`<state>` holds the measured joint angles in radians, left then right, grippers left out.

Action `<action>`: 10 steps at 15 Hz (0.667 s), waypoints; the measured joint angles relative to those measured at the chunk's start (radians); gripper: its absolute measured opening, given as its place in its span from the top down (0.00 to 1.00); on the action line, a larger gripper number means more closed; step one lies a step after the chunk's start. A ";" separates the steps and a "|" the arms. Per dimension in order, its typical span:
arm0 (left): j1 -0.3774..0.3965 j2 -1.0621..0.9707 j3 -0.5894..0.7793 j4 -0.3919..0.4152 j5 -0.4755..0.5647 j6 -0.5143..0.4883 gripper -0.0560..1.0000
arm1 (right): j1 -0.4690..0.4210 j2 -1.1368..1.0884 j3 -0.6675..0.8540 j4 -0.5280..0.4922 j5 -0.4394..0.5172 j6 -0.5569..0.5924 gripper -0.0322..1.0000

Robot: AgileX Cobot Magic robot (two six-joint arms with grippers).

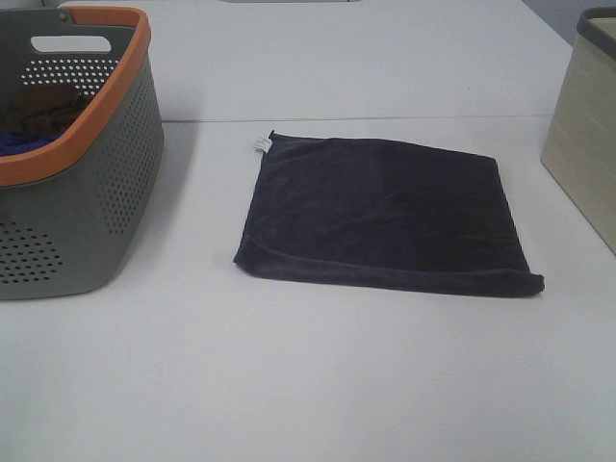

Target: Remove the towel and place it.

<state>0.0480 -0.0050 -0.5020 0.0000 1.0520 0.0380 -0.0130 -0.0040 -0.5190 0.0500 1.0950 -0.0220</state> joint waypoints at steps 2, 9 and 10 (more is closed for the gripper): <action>0.000 0.000 0.004 -0.010 0.000 0.004 0.23 | 0.000 0.000 0.014 -0.002 -0.017 -0.002 0.39; 0.000 0.000 0.004 -0.012 0.000 0.004 0.23 | 0.000 0.000 0.017 -0.044 -0.026 0.052 0.39; 0.000 0.000 0.004 -0.012 0.000 0.004 0.23 | 0.000 0.000 0.017 -0.044 -0.026 0.055 0.39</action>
<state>0.0480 -0.0050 -0.4980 -0.0120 1.0520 0.0420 -0.0130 -0.0040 -0.5020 0.0060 1.0690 0.0330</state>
